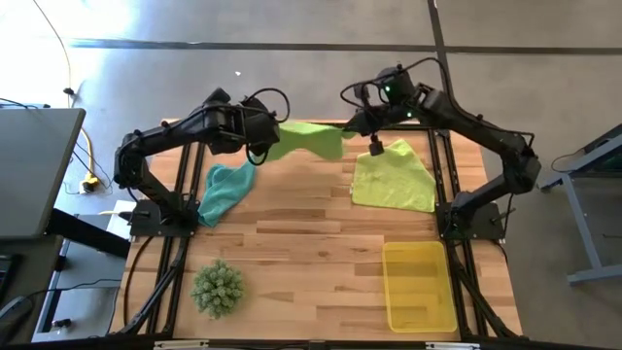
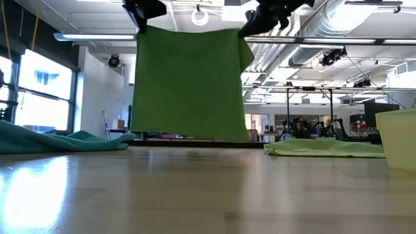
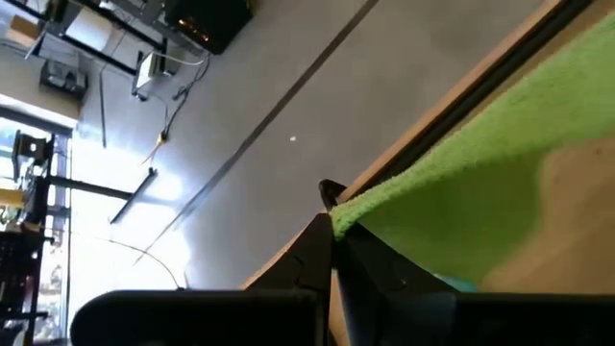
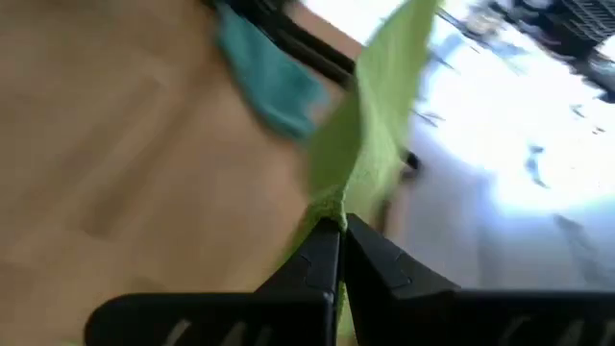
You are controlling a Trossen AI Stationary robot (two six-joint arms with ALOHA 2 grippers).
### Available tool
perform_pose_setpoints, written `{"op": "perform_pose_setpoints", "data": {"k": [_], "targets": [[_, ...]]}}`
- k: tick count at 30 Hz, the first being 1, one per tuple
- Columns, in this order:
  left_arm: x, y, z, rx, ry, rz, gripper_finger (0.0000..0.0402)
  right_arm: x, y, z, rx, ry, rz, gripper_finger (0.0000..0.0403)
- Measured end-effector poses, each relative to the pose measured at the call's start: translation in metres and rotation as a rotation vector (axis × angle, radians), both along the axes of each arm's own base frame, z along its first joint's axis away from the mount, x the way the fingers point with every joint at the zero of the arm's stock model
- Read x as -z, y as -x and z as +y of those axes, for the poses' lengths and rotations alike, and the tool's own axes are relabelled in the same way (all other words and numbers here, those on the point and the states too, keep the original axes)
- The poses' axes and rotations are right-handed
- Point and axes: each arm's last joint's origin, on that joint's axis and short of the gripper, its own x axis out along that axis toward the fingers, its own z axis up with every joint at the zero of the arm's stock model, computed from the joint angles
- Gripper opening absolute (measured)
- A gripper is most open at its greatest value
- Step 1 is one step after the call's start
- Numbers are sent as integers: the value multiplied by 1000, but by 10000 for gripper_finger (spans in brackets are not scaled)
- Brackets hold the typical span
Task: Roll microfiber towels into tight, uniform cylinder then place into a basket
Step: Fold the green microfiber cloth
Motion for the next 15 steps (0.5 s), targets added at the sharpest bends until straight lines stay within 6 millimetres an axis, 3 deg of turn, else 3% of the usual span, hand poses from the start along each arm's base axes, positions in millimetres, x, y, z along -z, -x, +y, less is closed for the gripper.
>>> {"op": "perform_pose_setpoints", "data": {"k": [4, 9, 12, 15], "targets": [[1, -2, -5, 8, 34, -34, 3, -2, -3, -6, -100, -232, 64, 0], [7, -10, -22, 65, 128, -76, 3, 21, -15, -4, -54, -403, 234, 0], [20, -16, -39, 113, 144, -31, 3, 38, -20, 4, -53, -356, 346, 0], [28, -18, -50, 144, 150, -6, 3, 44, -25, 11, -48, -233, 396, 0]]}}
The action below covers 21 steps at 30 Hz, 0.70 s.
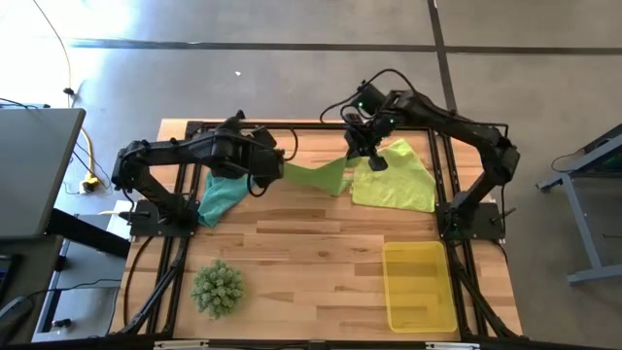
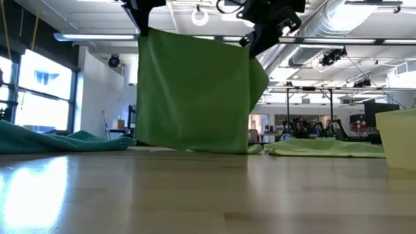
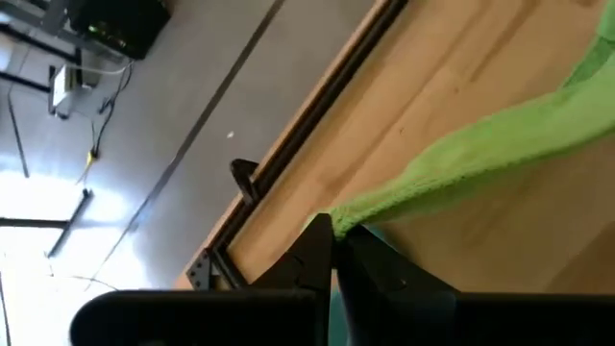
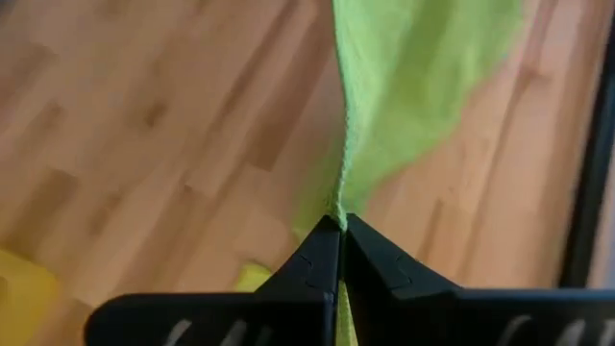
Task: Roll microfiber towels into tight, uniform cylinder then place into a basket
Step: Fold the green microfiber cloth
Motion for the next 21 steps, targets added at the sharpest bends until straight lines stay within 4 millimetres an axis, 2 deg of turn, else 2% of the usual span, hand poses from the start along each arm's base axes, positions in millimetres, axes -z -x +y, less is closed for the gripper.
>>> {"op": "perform_pose_setpoints", "data": {"k": [5, 12, 17, 21], "targets": [[3, 2, 2, -11, -37, 21, 3, -7, -5, 3, -20, 87, -36, 0], [-2, 15, 25, -109, -107, 22, 3, -14, -10, -8, 9, 299, -83, 0], [-16, 34, 33, -173, -170, -21, 3, -25, -16, -13, 17, 455, -143, 0], [-29, 51, 29, -211, -185, -118, 3, -38, -15, -14, 50, 482, -163, 0]]}}
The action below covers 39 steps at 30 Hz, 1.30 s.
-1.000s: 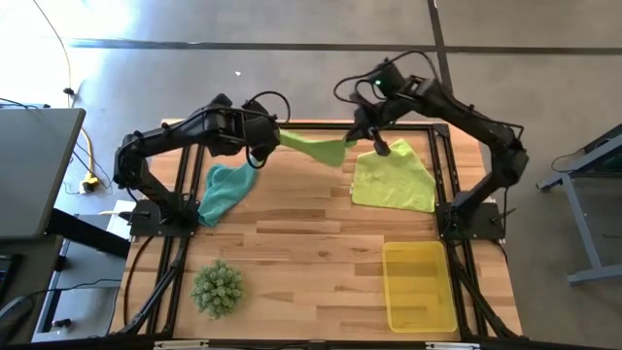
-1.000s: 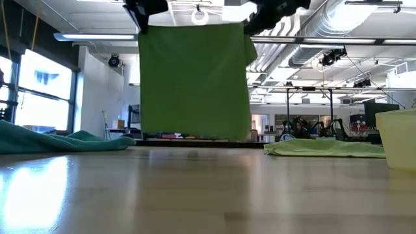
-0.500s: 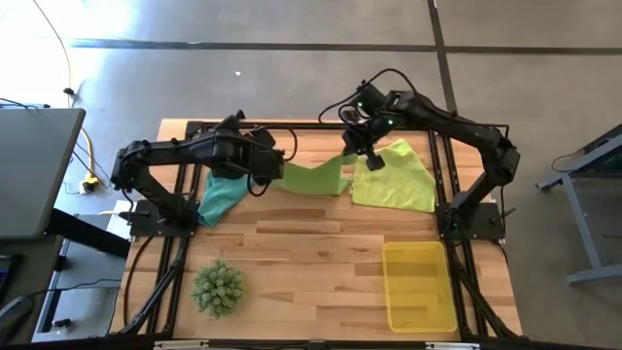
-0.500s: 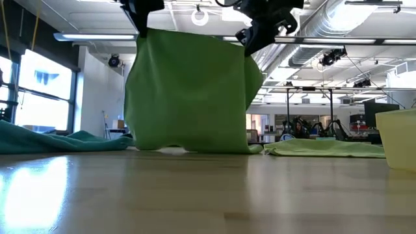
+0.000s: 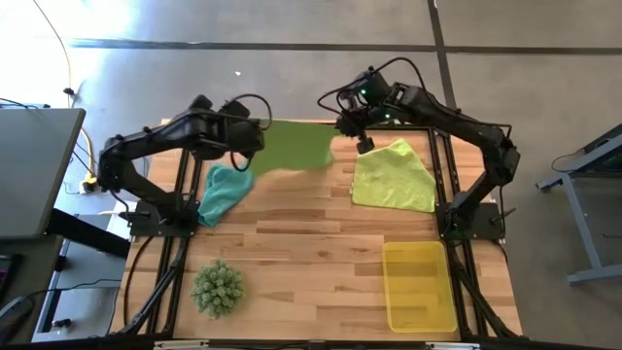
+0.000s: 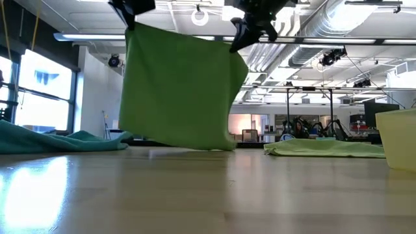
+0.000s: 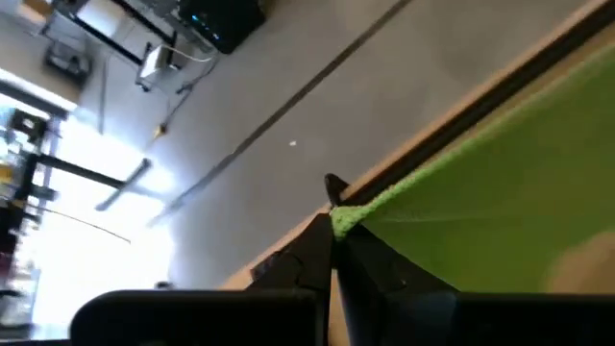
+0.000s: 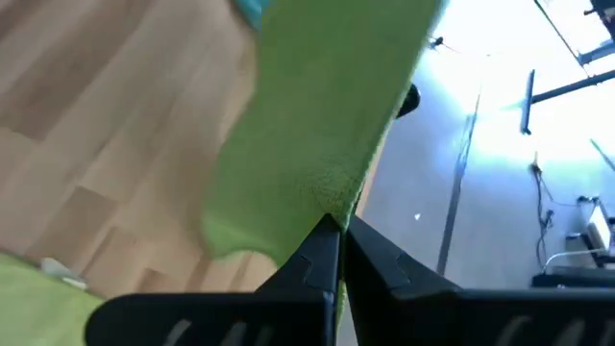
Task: Roll microfiber towels into tight, uniform cylinder then place into a basket
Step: Fold the green microfiber cloth
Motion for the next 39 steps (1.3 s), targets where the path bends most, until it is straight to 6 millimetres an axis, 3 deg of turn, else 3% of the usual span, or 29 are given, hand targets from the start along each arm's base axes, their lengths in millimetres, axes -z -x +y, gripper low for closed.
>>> {"op": "perform_pose_setpoints", "data": {"k": [3, 6, 10, 16, 22, 26, 30, 33, 39], "targets": [[-4, 4, -11, 25, 52, -79, 3, -4, 2, 4, 35, -65, 7, 0], [6, -4, -28, 83, 132, -112, 3, 9, 6, 15, 56, -227, 93, 0], [50, -28, -63, 178, 232, -82, 3, 48, 7, 39, -15, -426, 258, 0], [118, -53, -109, 279, 363, -26, 3, 107, 8, 87, -83, -509, 469, 0], [153, -71, -136, 309, 486, -17, 3, 162, 14, 126, -128, -533, 566, 0], [170, -81, -148, 391, 619, 46, 3, 185, 17, 145, -169, -523, 559, 0], [187, -91, -153, 460, 742, 111, 3, 192, 18, 155, -214, -508, 549, 0], [198, -96, -151, 471, 736, 160, 3, 189, 15, 157, -263, -480, 536, 0], [202, -94, -135, 392, 584, 233, 3, 172, 4, 132, -280, -428, 440, 0]]}}
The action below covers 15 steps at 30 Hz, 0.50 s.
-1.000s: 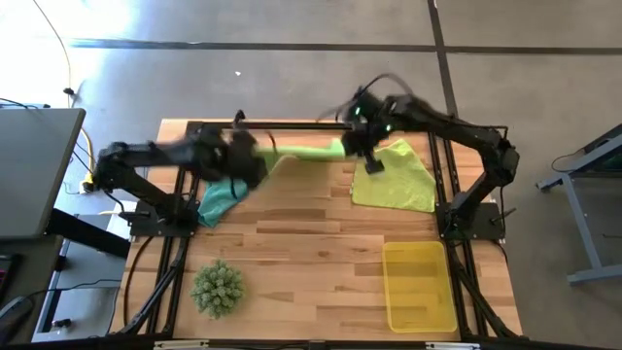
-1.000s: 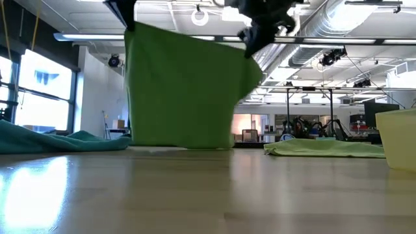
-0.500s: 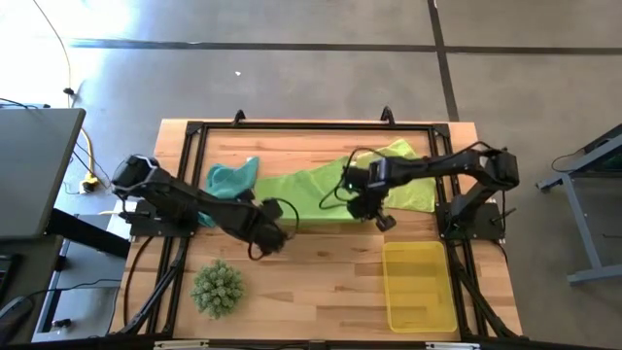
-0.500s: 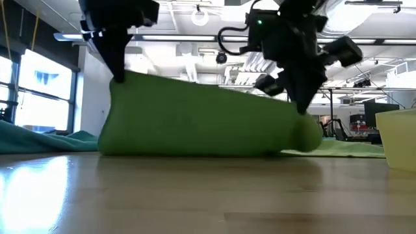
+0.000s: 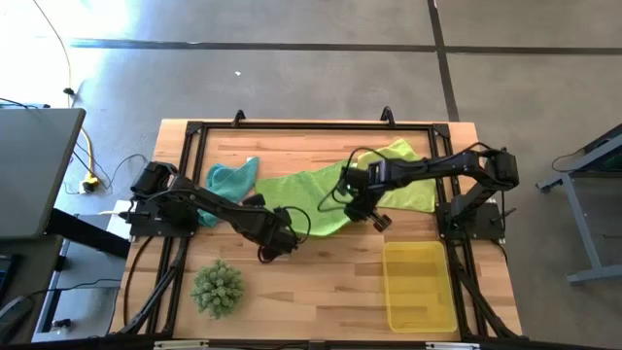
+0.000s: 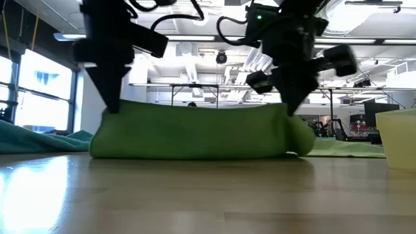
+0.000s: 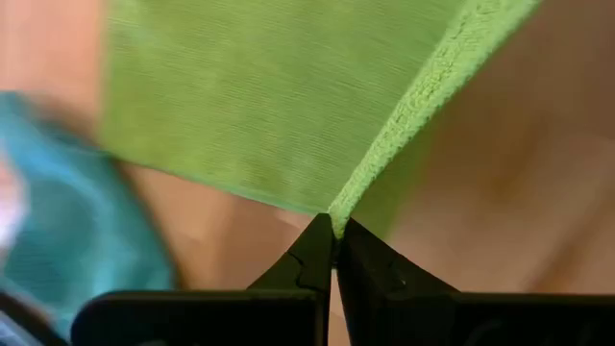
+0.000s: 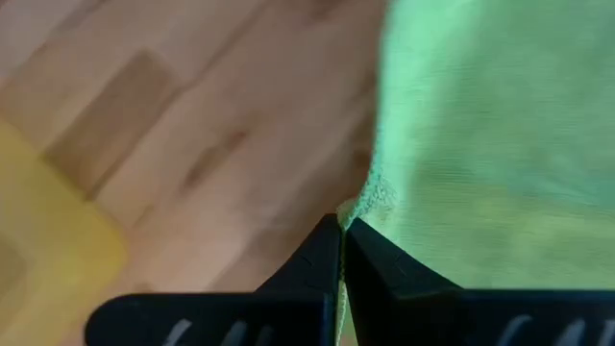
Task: Roll microfiber towels into tight, uniform cylinder then place into a basket
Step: Fold the green microfiber cloth
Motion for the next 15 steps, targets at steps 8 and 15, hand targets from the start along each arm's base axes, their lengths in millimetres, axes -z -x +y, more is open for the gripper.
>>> {"op": "perform_pose_setpoints", "data": {"k": [8, 15], "targets": [[6, 10, 35, -105, -150, 81, 3, -3, -5, -49, 83, 82, -137, 0], [30, 19, 70, -229, -175, 75, 3, 10, -9, -73, 108, 128, -145, 0]]}}
